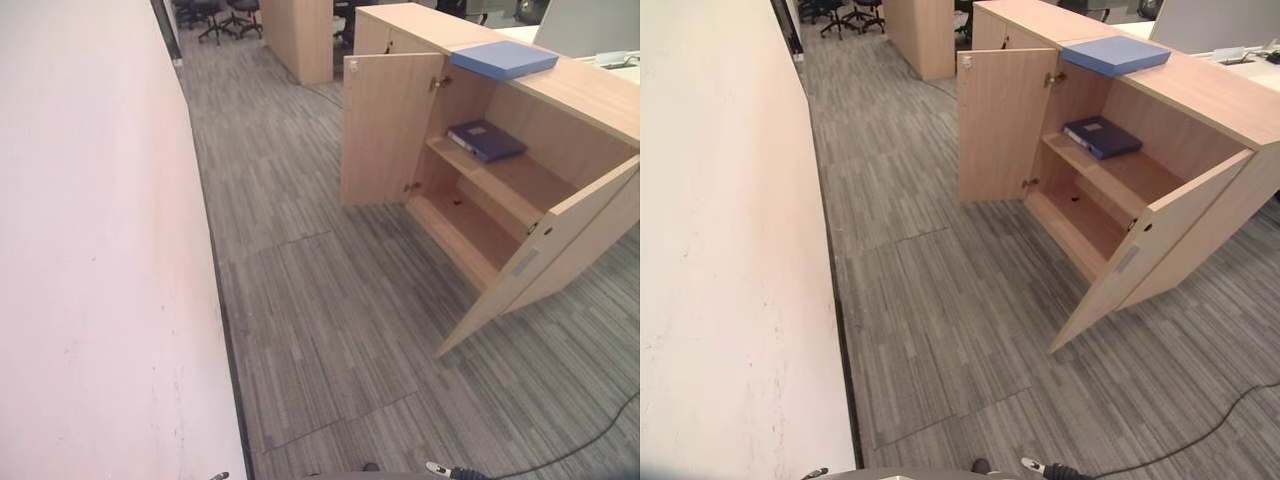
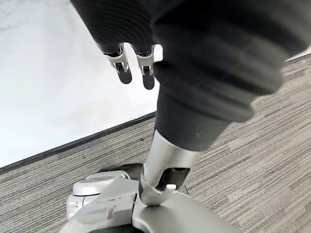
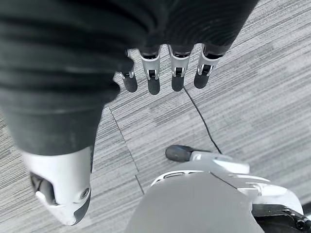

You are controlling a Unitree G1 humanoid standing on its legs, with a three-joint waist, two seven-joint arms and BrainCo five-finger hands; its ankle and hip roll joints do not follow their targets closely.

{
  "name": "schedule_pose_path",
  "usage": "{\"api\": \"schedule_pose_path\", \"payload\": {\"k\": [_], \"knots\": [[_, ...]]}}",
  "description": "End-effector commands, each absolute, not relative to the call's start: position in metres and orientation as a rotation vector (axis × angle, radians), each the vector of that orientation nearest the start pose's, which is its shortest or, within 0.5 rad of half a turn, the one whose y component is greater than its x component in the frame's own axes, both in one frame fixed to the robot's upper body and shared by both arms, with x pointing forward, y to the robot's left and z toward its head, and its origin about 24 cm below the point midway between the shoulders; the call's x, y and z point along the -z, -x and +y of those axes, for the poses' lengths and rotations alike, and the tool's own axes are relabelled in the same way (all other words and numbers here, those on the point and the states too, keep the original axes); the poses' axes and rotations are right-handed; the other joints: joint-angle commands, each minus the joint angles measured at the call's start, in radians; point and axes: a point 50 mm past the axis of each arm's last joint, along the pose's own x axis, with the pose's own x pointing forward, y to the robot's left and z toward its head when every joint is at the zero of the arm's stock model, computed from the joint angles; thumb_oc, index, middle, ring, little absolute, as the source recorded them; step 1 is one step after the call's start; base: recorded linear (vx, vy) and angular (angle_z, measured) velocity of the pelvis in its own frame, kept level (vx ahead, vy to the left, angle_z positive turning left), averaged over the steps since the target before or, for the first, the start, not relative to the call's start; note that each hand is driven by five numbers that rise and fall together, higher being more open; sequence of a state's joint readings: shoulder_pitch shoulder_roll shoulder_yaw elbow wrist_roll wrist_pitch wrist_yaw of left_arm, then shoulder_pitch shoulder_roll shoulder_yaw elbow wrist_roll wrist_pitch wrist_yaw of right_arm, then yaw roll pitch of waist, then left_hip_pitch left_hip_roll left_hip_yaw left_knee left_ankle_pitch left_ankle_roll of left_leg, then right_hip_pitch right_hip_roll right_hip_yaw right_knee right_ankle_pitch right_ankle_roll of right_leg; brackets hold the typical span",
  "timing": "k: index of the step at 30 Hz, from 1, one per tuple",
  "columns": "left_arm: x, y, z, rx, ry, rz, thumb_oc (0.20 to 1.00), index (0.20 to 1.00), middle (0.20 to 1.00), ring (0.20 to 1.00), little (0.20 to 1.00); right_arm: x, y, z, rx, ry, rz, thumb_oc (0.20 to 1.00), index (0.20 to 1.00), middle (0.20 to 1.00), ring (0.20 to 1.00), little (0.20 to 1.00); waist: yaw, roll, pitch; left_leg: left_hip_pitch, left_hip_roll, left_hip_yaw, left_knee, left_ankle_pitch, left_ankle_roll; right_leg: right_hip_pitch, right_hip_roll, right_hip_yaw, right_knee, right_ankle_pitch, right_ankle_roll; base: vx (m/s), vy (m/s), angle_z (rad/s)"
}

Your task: Put the empty folder in the office cabinet

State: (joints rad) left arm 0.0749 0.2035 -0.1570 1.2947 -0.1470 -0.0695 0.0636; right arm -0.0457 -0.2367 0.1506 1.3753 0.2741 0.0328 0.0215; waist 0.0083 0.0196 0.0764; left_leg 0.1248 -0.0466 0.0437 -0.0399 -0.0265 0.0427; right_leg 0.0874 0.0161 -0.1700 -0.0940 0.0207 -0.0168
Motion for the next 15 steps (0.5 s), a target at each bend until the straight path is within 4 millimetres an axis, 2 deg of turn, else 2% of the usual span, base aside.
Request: {"api": "schedule_pose_path", "payload": {"k": [1,13,15], "knots": [[0.1726,-0.0519,0.2163,-0.074,-0.245,1.317,1.000,1.000,1.000,1.000,1.000,0.1646,-0.0799,-0.2403,0.186,0.103,1.343,1.000,1.000,1.000,1.000,1.000,-0.008,-0.027,-0.021,-0.026,0.007,-0.073,-0.047,-0.023,-0.047,0.046,-0.078,0.003,0.007,-0.020,0.102,0.00,0.000,0.00],[0.1717,-0.0557,0.2180,-0.085,-0.261,1.300,1.000,1.000,1.000,1.000,1.000,0.1648,-0.0788,-0.2406,0.194,0.097,1.352,1.000,1.000,1.000,1.000,1.000,-0.004,-0.030,-0.023,-0.022,0.007,-0.075,-0.047,-0.026,-0.047,0.050,-0.077,0.002,0.007,-0.024,0.102,0.00,0.000,0.00],[0.1717,-0.0547,0.2186,-0.093,-0.259,1.302,1.000,1.000,1.000,1.000,1.000,0.1668,-0.0745,-0.2351,0.174,0.094,1.348,1.000,1.000,1.000,1.000,1.000,-0.005,-0.031,-0.021,-0.023,0.007,-0.073,-0.047,-0.025,-0.047,0.048,-0.076,0.004,0.007,-0.022,0.102,0.00,0.000,0.00]]}}
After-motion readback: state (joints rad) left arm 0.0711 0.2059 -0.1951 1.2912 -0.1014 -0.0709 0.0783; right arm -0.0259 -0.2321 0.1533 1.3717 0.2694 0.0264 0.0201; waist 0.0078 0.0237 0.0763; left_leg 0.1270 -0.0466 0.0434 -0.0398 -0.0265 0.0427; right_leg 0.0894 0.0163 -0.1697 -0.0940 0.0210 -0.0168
